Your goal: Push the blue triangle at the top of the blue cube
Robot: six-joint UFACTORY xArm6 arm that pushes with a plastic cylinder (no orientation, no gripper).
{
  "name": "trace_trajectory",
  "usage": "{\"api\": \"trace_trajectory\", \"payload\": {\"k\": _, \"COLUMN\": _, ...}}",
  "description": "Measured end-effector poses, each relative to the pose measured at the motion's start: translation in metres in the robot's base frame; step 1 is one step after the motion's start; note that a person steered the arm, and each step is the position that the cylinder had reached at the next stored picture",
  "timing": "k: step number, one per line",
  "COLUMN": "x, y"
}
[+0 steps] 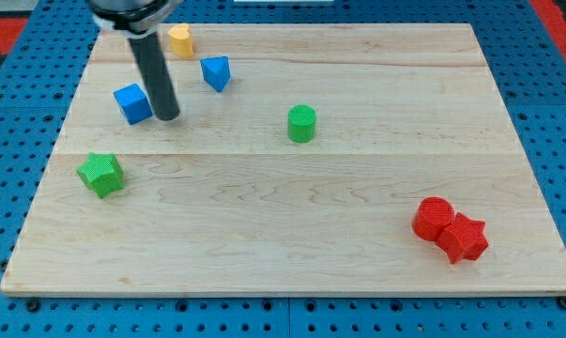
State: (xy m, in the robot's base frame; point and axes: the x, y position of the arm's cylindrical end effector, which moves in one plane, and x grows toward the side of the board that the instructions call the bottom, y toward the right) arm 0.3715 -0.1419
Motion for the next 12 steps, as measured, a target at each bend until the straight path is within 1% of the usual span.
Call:
{"api": "trace_trajectory", "payload": {"k": 1, "x": -0.014, "y": -0.02}}
{"api": "trace_trajectory", "payload": {"k": 2, "x": -0.01, "y": -0.047}}
{"api": "trace_trajectory", "payload": {"k": 3, "x": -0.003, "y": -0.043}}
{"api": "trace_trajectory", "payload": {"k": 5, "x": -0.072, "y": 0.121}}
{"api": "trace_trajectory", "payload": {"k": 6, "x": -0.087, "y": 0.163}}
{"api": "trace_trajectory", "payload": {"k": 7, "x": -0.107, "y": 0.131}}
{"api": "trace_trajectory", "payload": {"k": 8, "x": -0.102, "y": 0.091}}
{"api": "trace_trajectory", "payload": {"k": 10, "x": -0.069, "y": 0.016}}
{"api": "trace_trajectory", "payload": {"k": 11, "x": -0.062, "y": -0.039}}
{"api": "trace_trajectory", "payload": {"k": 12, "x": -0.057, "y": -0.066}}
